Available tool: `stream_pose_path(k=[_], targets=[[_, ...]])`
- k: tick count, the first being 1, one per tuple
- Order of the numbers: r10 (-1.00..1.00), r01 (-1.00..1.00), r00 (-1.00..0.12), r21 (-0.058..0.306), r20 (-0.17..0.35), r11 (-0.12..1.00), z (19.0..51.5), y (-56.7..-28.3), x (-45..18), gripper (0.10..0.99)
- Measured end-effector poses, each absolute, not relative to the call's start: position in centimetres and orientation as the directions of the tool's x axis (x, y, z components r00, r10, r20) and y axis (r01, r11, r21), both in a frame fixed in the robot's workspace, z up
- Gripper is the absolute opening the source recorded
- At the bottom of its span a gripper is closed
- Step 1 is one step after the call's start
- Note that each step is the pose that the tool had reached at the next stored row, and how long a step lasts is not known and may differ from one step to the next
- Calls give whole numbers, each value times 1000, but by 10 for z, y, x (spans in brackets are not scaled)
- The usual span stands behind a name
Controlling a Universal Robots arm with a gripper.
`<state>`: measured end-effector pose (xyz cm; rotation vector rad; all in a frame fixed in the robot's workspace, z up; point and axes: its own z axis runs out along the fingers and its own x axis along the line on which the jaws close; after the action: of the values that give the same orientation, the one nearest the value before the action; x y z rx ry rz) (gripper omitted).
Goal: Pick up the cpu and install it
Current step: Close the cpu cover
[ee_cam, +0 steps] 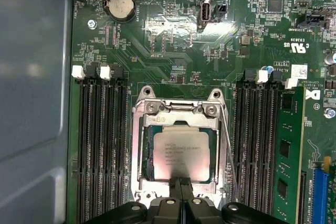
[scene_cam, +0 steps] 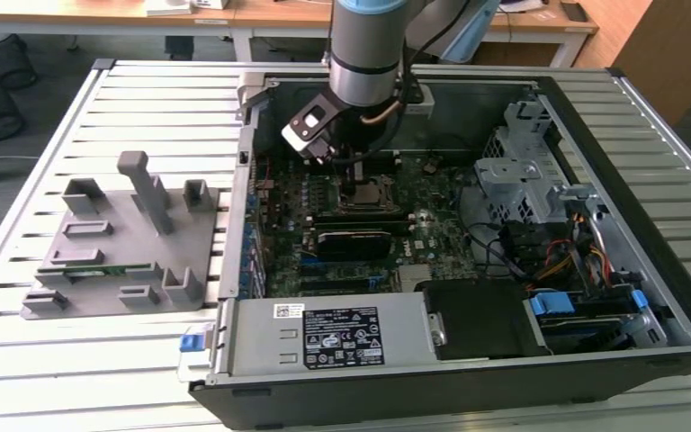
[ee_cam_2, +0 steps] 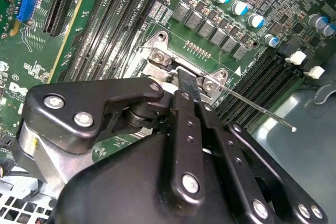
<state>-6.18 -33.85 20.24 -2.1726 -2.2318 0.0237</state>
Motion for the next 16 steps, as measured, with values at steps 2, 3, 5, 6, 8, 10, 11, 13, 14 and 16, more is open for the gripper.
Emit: stream_pose_path(k=[2, 3, 5, 6, 8, 10, 11, 13, 14, 16], targets=[[1000, 999, -27, -30, 9, 27, 202, -338, -62, 106], [1000, 999, -27, -30, 9, 27, 201, -338, -62, 106], [1000, 999, -27, -30, 9, 27, 201, -338, -62, 106], [1000, 999, -27, -30, 8, 27, 201, -338, -62, 106], [1000, 999, -27, -30, 9, 27, 200, -339, -62, 106], [1000, 999, -27, -30, 12, 27, 200, -339, -61, 106], [1000, 999, -27, -30, 13, 27, 200, -338, -60, 106], [1000, 999, -27, -30, 14, 27, 199, -339, -58, 106], [1000, 999, -27, -30, 14, 27, 199, -339, -57, 106], [1000, 999, -27, -30, 15, 27, 199, -339, -56, 106]])
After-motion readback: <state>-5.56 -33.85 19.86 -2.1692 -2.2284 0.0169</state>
